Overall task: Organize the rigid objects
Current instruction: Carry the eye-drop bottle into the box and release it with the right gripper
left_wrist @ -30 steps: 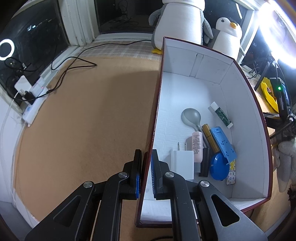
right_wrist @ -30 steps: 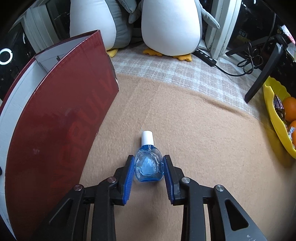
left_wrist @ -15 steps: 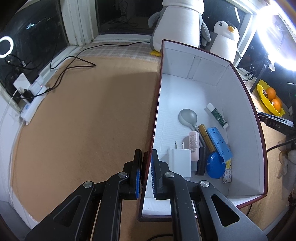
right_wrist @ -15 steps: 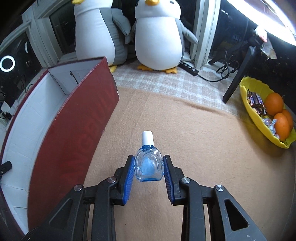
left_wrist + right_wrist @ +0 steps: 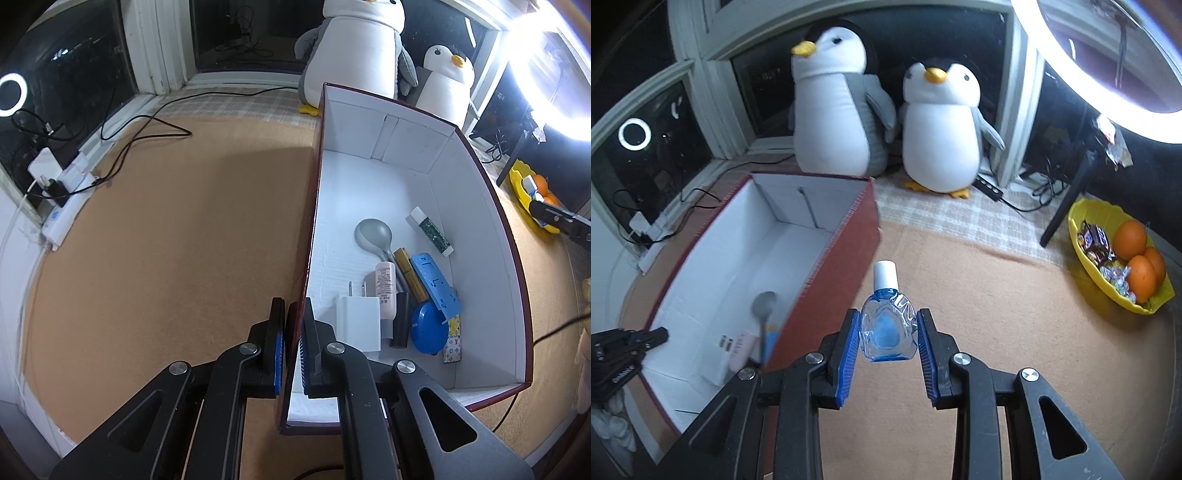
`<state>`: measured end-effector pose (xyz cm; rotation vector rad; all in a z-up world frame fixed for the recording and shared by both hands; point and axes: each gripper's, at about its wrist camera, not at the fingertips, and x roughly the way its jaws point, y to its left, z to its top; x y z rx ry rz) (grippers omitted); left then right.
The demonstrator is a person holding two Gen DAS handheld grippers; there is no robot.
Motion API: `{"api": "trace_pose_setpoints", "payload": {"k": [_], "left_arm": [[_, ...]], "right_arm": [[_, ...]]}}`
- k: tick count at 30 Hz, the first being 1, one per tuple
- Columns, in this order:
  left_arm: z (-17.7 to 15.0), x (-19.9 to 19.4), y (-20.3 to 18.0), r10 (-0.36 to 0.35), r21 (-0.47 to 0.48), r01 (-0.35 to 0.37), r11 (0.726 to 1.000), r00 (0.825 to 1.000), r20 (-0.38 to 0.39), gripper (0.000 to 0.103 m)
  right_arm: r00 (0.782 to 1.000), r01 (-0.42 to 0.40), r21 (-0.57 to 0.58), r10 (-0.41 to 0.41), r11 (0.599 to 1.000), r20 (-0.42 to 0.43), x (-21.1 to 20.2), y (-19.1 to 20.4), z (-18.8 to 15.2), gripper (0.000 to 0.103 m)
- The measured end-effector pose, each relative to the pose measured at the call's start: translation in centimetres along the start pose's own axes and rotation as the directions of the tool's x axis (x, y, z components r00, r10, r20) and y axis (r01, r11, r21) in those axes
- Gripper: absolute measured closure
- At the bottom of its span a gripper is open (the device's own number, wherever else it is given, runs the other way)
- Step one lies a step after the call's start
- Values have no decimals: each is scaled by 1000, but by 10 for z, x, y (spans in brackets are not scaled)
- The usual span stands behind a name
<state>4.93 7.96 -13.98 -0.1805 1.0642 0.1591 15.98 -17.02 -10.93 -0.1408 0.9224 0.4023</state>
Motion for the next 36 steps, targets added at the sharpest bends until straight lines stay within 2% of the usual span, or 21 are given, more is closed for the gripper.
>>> {"api": "trace_pose_setpoints", "payload": {"k": [8, 19, 36], "left_arm": [[-1, -2, -2, 11, 16, -11, 1000, 1000, 8, 97], [-4, -3, 0, -4, 22, 3, 1000, 1000, 12, 97], [-8, -7, -1, -19, 49, 19, 999, 1000, 13, 97]], "right_arm": [[997, -79, -79, 81, 994, 18, -16, 48, 4, 75], [992, -127, -155, 124, 980, -26, -9, 94, 0, 75], [987, -145, -132, 133, 981, -95, 11, 115, -12, 75]]}}
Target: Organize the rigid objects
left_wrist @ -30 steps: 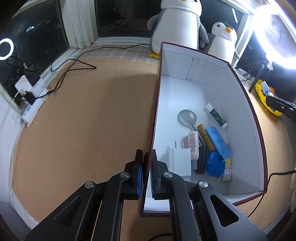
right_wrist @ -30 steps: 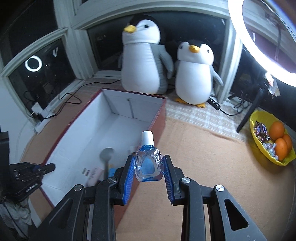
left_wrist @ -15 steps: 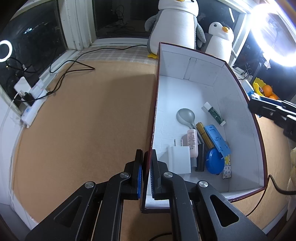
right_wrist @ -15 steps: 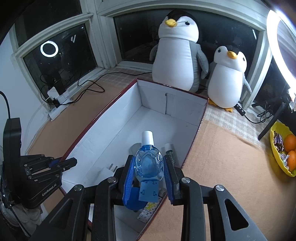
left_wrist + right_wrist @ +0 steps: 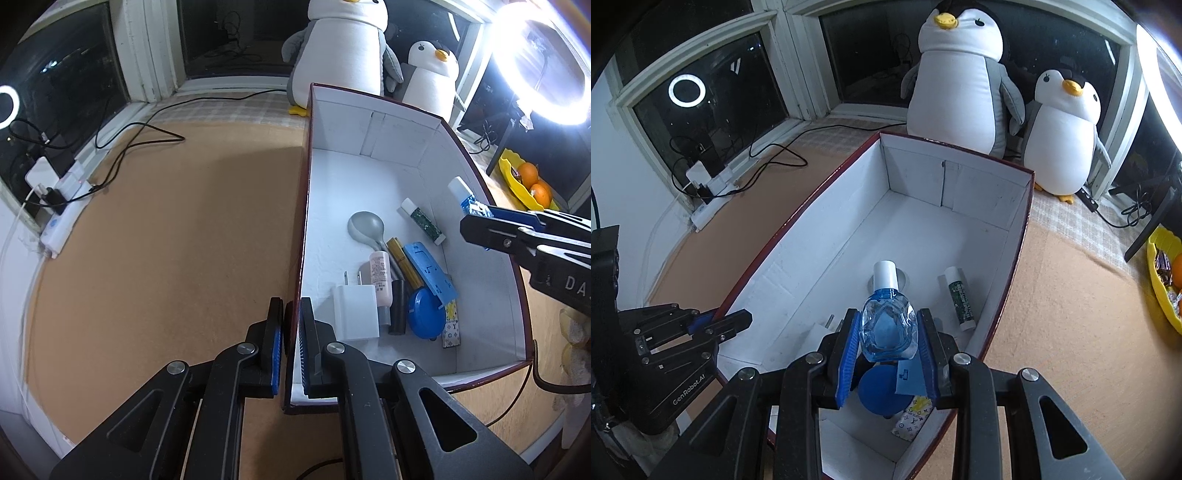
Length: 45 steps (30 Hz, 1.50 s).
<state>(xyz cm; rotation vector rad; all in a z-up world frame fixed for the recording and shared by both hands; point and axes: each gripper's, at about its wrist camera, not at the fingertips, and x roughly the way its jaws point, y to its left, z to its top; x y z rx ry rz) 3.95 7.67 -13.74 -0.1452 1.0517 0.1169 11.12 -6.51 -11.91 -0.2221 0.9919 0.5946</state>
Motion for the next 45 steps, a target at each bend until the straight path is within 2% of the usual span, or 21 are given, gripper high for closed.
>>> {"api": "trace_pose_setpoints", "payload": {"k": [4, 11, 17, 21, 25, 33, 45], "left_arm": [[0, 0, 0, -1, 2, 1, 1000, 1000, -1, 97], [-2, -1, -4, -5, 10, 6, 1000, 1000, -8, 89], [-2, 0, -6, 1, 16, -1, 1000, 1000, -10, 87], [-1, 1, -6, 6, 16, -5, 1000, 1000, -13, 87], [-1, 1, -7, 6, 14, -6, 1000, 1000, -14, 87], [-1, 2, -4, 13, 14, -13, 1000, 1000, -17, 87], [-1, 1, -5, 22, 19, -22, 1000, 1000, -13, 87]], "right_arm": [[1000, -6, 8, 6, 1000, -14, 4, 0, -3, 75], [1000, -10, 24, 10, 1000, -20, 5, -3, -6, 75], [1000, -15, 29, 15, 999, -3, -1, -3, -8, 73], [1000, -23, 35, 23, 999, 16, -9, -6, -8, 65], [999, -24, 56, 22, 998, 40, -18, -15, -10, 65], [996, -10, 153, -4, 988, 92, -42, -53, -24, 65], [989, 53, 260, -85, 964, 117, -62, -102, -45, 64]]}}
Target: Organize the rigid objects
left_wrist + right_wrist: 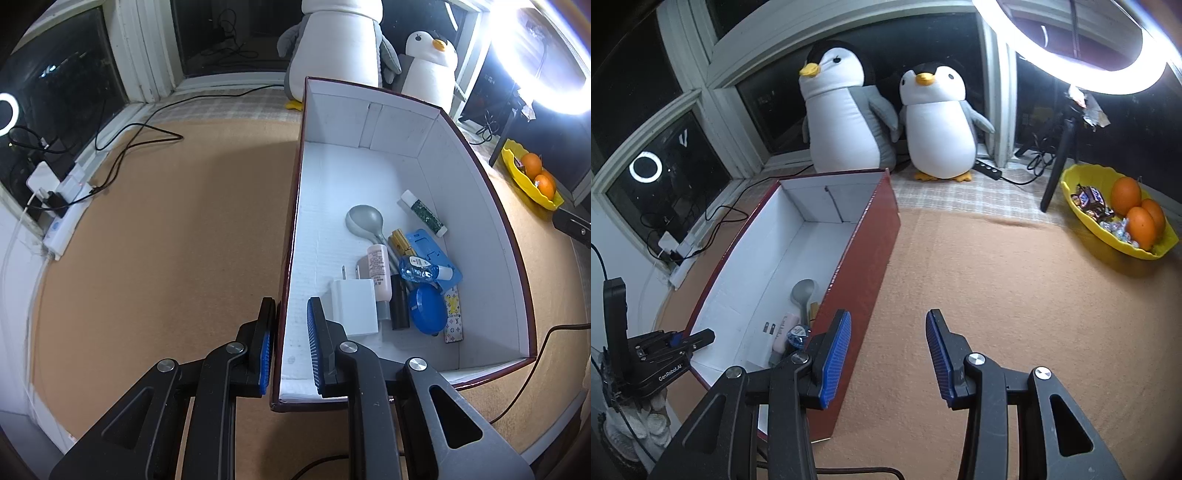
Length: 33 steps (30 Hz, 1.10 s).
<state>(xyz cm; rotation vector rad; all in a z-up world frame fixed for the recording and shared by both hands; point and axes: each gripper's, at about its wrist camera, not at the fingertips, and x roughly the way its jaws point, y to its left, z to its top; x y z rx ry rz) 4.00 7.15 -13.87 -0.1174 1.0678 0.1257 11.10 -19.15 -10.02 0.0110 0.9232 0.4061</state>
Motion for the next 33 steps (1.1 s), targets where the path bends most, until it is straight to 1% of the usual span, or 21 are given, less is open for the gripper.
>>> {"api": "trace_pose_setpoints", "payload": {"k": [3, 4, 7, 12, 16, 18, 19, 20, 22, 24, 26, 28, 30, 33], "left_arm": [[2, -3, 0, -4, 1, 4, 1000, 1000, 9, 85], [3, -5, -1, -6, 4, 6, 1000, 1000, 15, 82], [6, -13, -5, 10, 19, -11, 1000, 999, 45, 74], [11, -26, -10, 19, 27, -21, 999, 996, 87, 74], [14, -38, -11, 16, 25, -19, 1000, 993, 116, 74], [16, -45, -14, 15, 28, -19, 999, 991, 133, 68], [17, -48, -16, 15, 28, -19, 999, 990, 142, 58], [17, -53, -17, 14, 27, -18, 999, 988, 153, 51], [18, -63, -20, 8, 29, -13, 1000, 984, 180, 48], [19, -73, -23, 7, 31, -14, 999, 978, 207, 40], [20, -83, -25, 0, 30, -7, 1000, 972, 234, 28], [22, -92, -27, -13, 30, 5, 1000, 966, 258, 23], [23, -99, -30, -15, 35, 6, 999, 962, 273, 23], [23, -107, -35, -9, 41, -3, 999, 957, 289, 21]], "right_arm": [[1000, 6, 12, -6, 1000, 8, -5, -5, -2, 63], [1000, 9, 14, -9, 1000, 12, -6, -6, -3, 60], [1000, 13, 15, -13, 1000, 19, -10, -7, -5, 58], [999, 0, 24, -1, 1000, 35, -19, -6, -7, 57], [998, 2, 8, -3, 1000, 61, -30, 3, -7, 50], [997, 7, -2, -6, 1000, 73, -34, 8, -8, 49], [997, 7, -6, -7, 1000, 78, -38, 11, -8, 48], [996, 7, -9, -6, 1000, 84, -41, 13, -9, 47], [996, 4, -12, -3, 1000, 94, -48, 17, -9, 37], [994, 8, -19, -6, 1000, 109, -54, 20, -9, 33], [991, 24, -30, -20, 999, 129, -63, 25, -11, 29], [989, 42, -38, -36, 998, 144, -70, 30, -11, 20], [985, 63, -40, -56, 997, 163, -77, 33, -13, 15], [981, 78, -43, -69, 996, 181, -84, 36, -15, 15]]}}
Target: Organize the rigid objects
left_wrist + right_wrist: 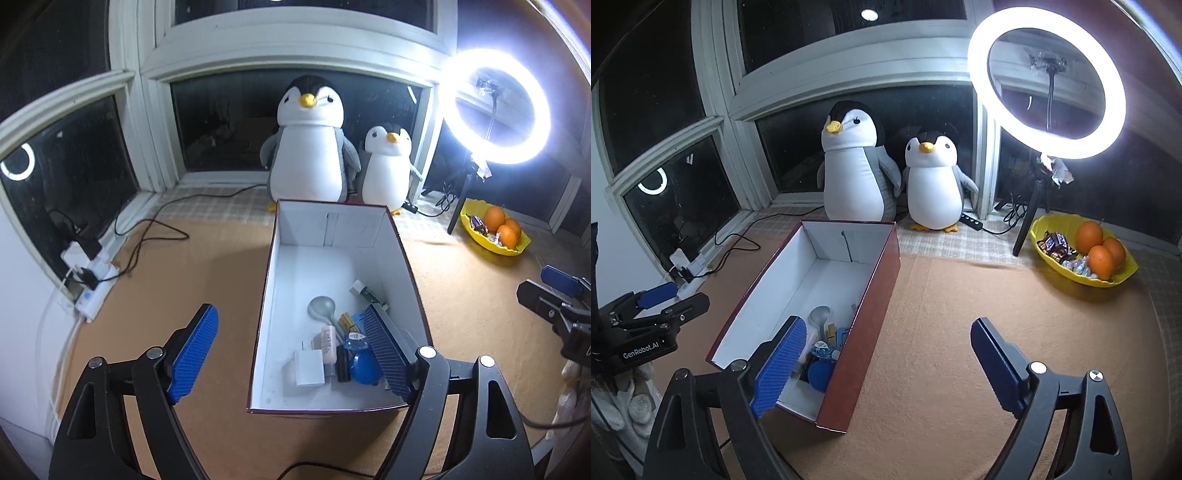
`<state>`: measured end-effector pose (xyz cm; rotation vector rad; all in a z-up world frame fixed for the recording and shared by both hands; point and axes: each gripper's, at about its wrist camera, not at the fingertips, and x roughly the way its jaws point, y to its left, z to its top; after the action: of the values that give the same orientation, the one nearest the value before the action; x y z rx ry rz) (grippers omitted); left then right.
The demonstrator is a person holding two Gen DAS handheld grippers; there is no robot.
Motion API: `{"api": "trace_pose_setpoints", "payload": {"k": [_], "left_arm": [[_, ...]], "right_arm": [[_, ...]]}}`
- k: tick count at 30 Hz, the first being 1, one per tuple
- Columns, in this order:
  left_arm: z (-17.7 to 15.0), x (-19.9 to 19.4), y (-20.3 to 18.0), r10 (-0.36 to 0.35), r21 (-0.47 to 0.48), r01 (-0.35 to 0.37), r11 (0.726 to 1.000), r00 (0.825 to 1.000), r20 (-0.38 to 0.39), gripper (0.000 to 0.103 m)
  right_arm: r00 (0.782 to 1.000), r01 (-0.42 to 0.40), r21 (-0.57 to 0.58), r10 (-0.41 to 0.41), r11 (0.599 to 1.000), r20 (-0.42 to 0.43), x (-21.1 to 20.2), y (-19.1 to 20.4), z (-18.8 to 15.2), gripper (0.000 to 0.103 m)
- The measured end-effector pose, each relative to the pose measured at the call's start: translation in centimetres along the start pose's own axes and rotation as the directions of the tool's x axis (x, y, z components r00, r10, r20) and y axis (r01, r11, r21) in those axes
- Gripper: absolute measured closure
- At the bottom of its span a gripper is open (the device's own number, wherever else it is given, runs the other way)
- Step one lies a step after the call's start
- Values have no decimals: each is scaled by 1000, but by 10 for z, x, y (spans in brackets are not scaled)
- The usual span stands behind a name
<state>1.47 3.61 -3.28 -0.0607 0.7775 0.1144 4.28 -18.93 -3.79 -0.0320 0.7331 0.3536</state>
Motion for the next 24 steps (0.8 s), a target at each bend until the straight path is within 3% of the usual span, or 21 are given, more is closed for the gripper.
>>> {"api": "trace_pose_setpoints", "payload": {"k": [24], "left_arm": [[-1, -13, -8, -21, 16, 21, 1000, 1000, 12, 21]], "right_arm": [[999, 35, 6, -35, 999, 17, -17, 5, -8, 14]]}}
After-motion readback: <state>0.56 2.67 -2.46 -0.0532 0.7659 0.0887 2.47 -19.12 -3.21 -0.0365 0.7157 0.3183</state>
